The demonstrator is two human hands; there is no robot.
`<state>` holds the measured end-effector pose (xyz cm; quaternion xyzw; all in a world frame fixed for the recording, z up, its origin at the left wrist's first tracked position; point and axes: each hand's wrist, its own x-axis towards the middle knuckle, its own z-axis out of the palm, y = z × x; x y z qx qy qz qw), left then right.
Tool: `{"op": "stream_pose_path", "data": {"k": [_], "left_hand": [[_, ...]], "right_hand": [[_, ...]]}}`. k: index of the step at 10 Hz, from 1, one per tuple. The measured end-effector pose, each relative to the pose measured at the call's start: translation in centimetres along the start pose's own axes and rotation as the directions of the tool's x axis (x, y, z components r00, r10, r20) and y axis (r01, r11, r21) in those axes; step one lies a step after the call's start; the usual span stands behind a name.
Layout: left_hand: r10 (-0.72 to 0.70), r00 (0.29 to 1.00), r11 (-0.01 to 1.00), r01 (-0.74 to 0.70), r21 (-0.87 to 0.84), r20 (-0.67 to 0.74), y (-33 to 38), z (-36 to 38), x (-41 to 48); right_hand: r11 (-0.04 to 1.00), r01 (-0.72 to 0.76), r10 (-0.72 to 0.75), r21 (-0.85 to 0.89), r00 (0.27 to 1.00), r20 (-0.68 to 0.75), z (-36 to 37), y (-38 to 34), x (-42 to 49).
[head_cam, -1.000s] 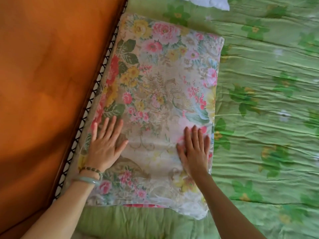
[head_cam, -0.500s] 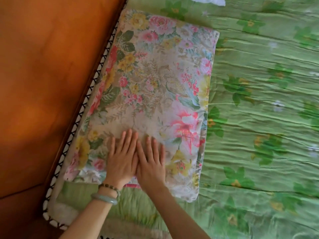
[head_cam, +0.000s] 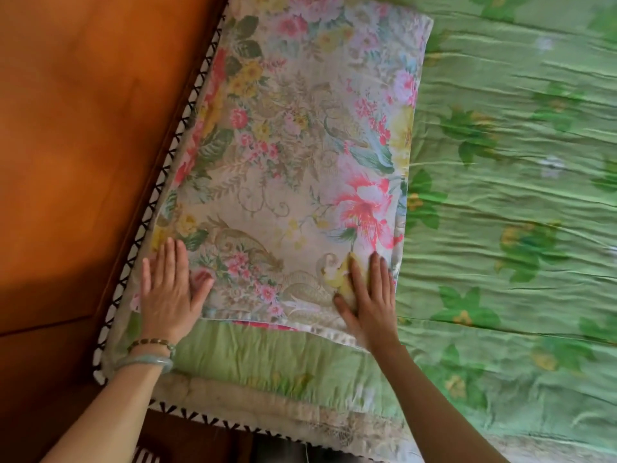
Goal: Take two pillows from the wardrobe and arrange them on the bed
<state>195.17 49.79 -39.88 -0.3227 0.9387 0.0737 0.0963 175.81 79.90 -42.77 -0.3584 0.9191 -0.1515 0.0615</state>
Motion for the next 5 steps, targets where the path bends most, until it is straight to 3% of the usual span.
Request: {"op": "stream_pose_path", "data": {"k": [1,2,3,4,5], "left_hand": [[-0.031,0.996,0.999,0.03,0.012,0.088,-0.4,-0.4,-1.3],[-0.115,0.964,0.992,0.1,0.074,0.24,-0.5,-1.7,-2.2],[-0.146,0.908,0.989,0.122,0.087,0.392,0.4,-5.9,-2.1],[-0.03,0.863,0.999,0.047,-0.02,0.505,2.9,-13.3,-2.0],[0.15,0.828,0.951,0.029,-0.309,0.541,4.8,-19.5,-2.1]], "right_hand": [[1.0,-0.002,0.001,0.007,0.99,0.141,-1.3,0.3,-0.7],[0.997,-0.067,0.073,-0.028,0.93,0.36,-3.7,-0.3,0.3],[0.988,-0.146,0.152,-0.058,0.79,0.594,-8.4,-1.4,1.9],[0.962,-0.271,0.15,0.04,0.643,0.751,-15.0,-3.2,3.9],[0.929,-0.342,0.098,0.142,0.595,0.798,-21.5,-4.8,5.3]]}}
